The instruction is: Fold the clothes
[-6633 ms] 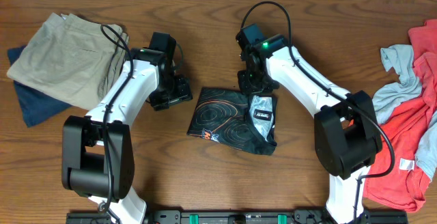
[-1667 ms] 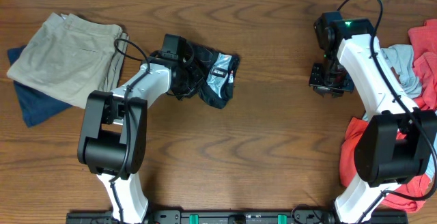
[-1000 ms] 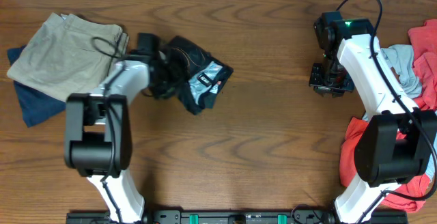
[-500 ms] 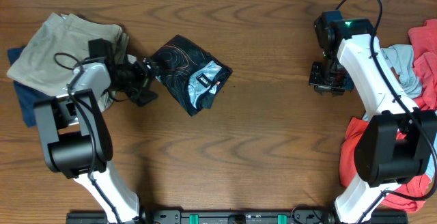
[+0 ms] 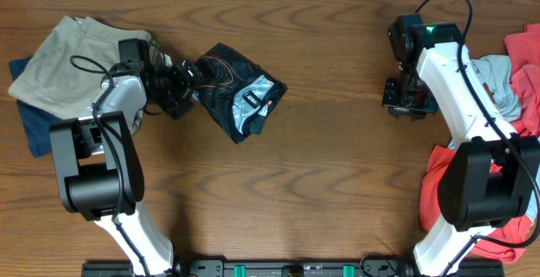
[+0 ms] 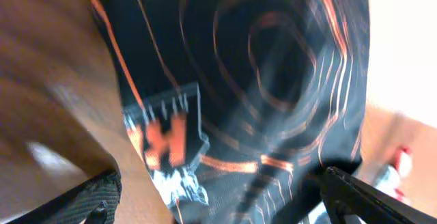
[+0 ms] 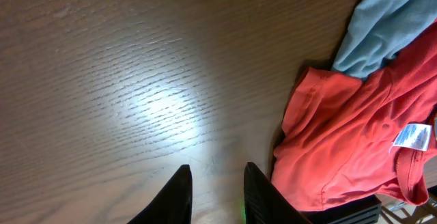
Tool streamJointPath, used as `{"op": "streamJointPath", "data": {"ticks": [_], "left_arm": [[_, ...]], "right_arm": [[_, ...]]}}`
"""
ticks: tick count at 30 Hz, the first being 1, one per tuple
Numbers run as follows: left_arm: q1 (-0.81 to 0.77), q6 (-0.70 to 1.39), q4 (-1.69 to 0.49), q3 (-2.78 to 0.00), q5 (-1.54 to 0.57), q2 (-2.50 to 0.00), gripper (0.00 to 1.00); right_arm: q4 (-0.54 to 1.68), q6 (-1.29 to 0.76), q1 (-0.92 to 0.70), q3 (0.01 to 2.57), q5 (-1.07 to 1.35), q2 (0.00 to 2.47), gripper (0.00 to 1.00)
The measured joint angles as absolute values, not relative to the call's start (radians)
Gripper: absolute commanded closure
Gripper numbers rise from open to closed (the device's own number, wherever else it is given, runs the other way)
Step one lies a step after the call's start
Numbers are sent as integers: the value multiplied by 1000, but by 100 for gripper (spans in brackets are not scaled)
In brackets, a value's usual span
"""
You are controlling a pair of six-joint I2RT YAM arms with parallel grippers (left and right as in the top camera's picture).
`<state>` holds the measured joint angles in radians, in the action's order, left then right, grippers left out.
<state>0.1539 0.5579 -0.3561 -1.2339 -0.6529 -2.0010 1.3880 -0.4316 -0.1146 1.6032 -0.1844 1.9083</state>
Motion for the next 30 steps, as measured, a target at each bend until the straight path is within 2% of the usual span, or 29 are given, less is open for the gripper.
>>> {"op": "streamJointPath", "data": {"ticks": [11, 14, 20, 23, 30], "left_arm": [[148, 558, -211, -1238, -465, -2004, 6], [138, 558, -151, -1238, -446, -2017, 10], [123, 555, -57, -1239, -433, -2051, 34], [122, 556, -54, -1240, -428, -2059, 39], [87, 532, -80, -1238, -413, -2070, 94]], "right_arm": [[1391, -423, -115, 1603, -185, 1908, 75], [1391, -420, -115, 1603, -185, 1908, 76], [1397, -413, -115, 1603, -184, 1908, 76], [1398, -412, -114, 1603, -184, 1908, 75], [1393, -410, -115, 1603, -184, 1908, 75]]}}
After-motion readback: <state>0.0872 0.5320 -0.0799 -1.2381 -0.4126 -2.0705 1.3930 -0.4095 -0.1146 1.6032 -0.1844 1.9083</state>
